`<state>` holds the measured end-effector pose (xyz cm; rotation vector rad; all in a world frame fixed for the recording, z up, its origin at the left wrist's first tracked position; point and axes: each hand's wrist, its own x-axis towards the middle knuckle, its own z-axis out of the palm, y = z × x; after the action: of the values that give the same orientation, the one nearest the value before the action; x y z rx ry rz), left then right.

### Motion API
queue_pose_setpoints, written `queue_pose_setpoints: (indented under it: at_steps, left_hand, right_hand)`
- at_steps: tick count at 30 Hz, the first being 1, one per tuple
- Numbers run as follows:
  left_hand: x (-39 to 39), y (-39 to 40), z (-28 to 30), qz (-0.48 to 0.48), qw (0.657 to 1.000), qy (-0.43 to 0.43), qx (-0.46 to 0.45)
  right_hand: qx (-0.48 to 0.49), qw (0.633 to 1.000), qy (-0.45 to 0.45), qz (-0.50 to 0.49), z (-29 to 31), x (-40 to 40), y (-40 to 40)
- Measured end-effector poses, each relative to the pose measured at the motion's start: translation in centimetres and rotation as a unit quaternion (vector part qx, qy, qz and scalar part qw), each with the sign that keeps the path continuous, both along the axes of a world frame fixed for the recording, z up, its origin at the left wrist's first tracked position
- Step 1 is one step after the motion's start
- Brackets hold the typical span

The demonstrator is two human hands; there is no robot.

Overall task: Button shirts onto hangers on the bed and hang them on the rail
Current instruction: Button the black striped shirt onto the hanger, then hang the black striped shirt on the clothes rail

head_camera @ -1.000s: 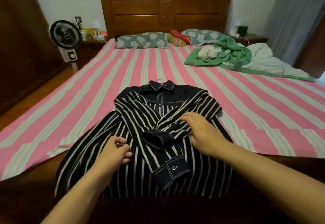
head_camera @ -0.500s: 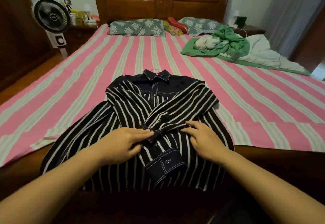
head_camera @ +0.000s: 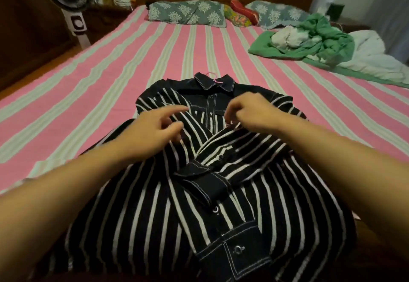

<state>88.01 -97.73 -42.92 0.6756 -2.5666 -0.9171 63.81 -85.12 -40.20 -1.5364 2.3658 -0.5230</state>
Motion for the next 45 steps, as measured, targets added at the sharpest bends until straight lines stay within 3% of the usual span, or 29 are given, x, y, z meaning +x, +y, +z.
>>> queue_pose_setpoints:
  at_steps: [3, 6, 9, 11, 15, 19, 22, 24, 26, 29, 32, 35, 37, 39, 43, 45]
  left_hand:
    - [-3.8, -6.0, -2.7, 0.097, 0.969, -0.059, -0.22]
    - [-5.3, -8.9, -7.7, 0.061, 0.946, -0.139, -0.286]
    - [-5.6, -9.9, -10.1, 0.061, 0.957, -0.116, -0.258]
    - [-5.6, -9.7, -10.1, 0.073, 0.961, -0.1, -0.246]
    - [-5.1, -9.0, -9.5, 0.074, 0.966, -0.097, -0.23]
    - [-5.1, -9.1, -8.4, 0.06, 0.966, -0.16, -0.196]
    - [-4.4, -7.7, -5.6, 0.048, 0.964, -0.243, -0.097]
    - [-2.5, -5.9, -1.6, 0.055, 0.955, -0.289, 0.021]
    - [0.8, -3.9, 4.1, 0.082, 0.95, -0.283, 0.102]
    - [4.3, -2.5, 15.1, 0.147, 0.965, -0.177, 0.124]
    - [3.5, -2.7, 27.9, 0.189, 0.98, -0.005, 0.065]
    - [1.8, -2.3, 40.9, 0.092, 0.99, 0.088, -0.064]
    - [1.6, -1.5, 47.5, 0.015, 0.984, 0.066, -0.163]
    - [2.3, -0.2, 52.2, 0.001, 0.978, 0.016, -0.206]
    - [4.7, 3.7, 58.5, 0.105, 0.988, -0.03, -0.108]
    - [6.4, 5.8, 60.5, 0.183, 0.978, -0.028, -0.1]
  right_hand:
    - [-0.011, 0.993, 0.1, -0.068, -1.5, -5.1, -6.9]
    - [0.037, 0.981, 0.156, -0.107, -4.3, -11.6, -13.5]
    - [0.14, 0.964, 0.177, -0.144, -8.2, -16.5, -17.3]
    - [0.156, 0.954, 0.177, -0.185, -10.3, -18.3, -17.8]
    - [0.189, 0.951, 0.161, -0.187, -8.9, -19.2, -17.6]
    - [0.052, 0.975, 0.102, -0.191, -3.4, -16.1, -15.4]
    - [-0.023, 0.979, 0.058, -0.194, 3.4, -11.8, -10.4]
    - [-0.038, 0.982, 0.025, -0.183, 9.0, -9.3, -6.8]
    - [-0.048, 0.983, 0.001, -0.177, 15.1, -7.1, -3.2]
    - [-0.074, 0.981, -0.032, -0.175, 23.6, -3.6, 1.5]
    - [-0.108, 0.987, -0.042, -0.114, 30.8, -0.7, 4.5]
    - [-0.159, 0.987, -0.033, -0.021, 38.6, 1.0, 5.6]
    - [-0.207, 0.977, -0.041, 0.037, 43.4, 1.6, 5.5]
    - [-0.26, 0.961, -0.05, 0.084, 46.8, 1.7, 5.2]
    - [-0.36, 0.918, -0.053, 0.155, 50.0, 2.9, 4.3]
    - [-0.42, 0.89, -0.032, 0.175, 50.9, 4.3, 3.9]
